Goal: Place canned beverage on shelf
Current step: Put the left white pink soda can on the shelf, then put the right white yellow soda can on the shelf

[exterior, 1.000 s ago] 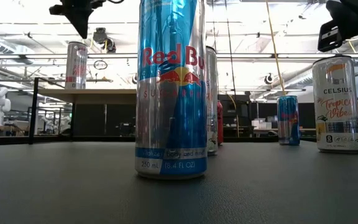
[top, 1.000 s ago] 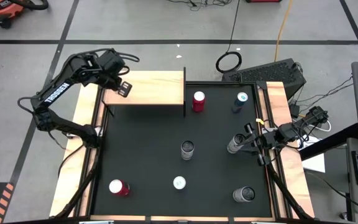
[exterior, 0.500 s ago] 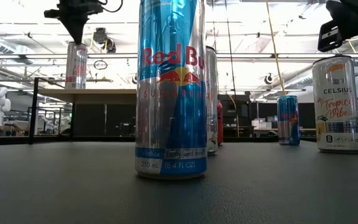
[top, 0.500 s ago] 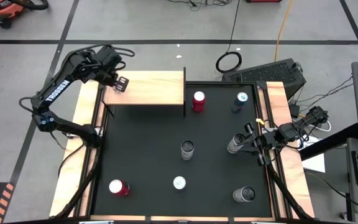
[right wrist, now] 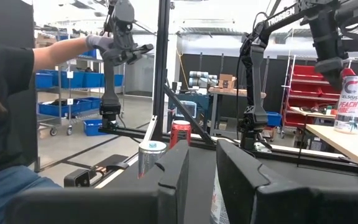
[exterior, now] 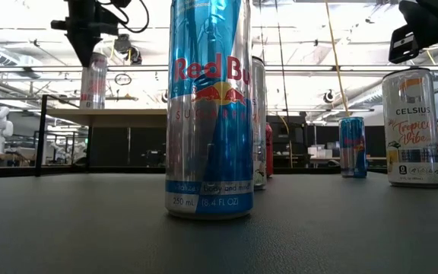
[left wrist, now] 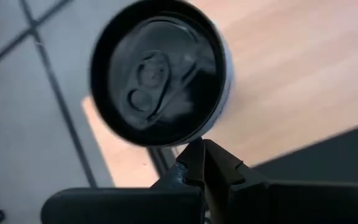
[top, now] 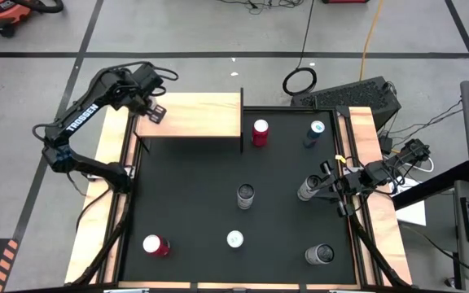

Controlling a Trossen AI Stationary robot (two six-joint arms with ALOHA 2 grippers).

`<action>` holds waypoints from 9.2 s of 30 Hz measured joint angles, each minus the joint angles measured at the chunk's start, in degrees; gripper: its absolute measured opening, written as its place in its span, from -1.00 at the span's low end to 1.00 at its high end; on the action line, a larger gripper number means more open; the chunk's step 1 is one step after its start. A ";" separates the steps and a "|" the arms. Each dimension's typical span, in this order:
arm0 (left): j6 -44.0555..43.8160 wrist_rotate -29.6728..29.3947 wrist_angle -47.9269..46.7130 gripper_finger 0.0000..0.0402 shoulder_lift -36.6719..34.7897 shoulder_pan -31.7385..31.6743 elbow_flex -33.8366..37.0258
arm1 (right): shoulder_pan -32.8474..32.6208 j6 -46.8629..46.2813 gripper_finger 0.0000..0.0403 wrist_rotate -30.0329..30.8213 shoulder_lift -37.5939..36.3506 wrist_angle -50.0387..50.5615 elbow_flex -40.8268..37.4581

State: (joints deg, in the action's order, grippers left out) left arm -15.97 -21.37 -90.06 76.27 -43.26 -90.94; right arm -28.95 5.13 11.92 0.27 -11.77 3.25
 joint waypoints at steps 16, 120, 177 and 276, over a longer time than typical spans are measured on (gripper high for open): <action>3.30 -2.63 0.06 -1.00 0.00 -5.81 0.00 | -0.01 0.00 -0.66 0.00 0.00 -0.02 0.00; 10.83 31.76 21.88 -1.00 -17.44 12.53 -7.58 | -0.01 -7.27 -0.66 -0.02 0.02 -14.65 0.02; 8.81 31.57 19.02 -1.00 -16.00 13.02 -7.56 | -0.04 -37.01 0.40 10.56 1.82 42.46 15.52; 10.82 31.57 18.86 -1.00 -13.27 13.02 -7.54 | 0.01 -42.27 0.41 10.49 24.74 50.41 27.21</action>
State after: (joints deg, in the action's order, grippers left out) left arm -5.15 10.20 -71.20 63.00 -30.24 -98.48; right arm -28.95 -37.15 22.41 25.02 38.64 30.46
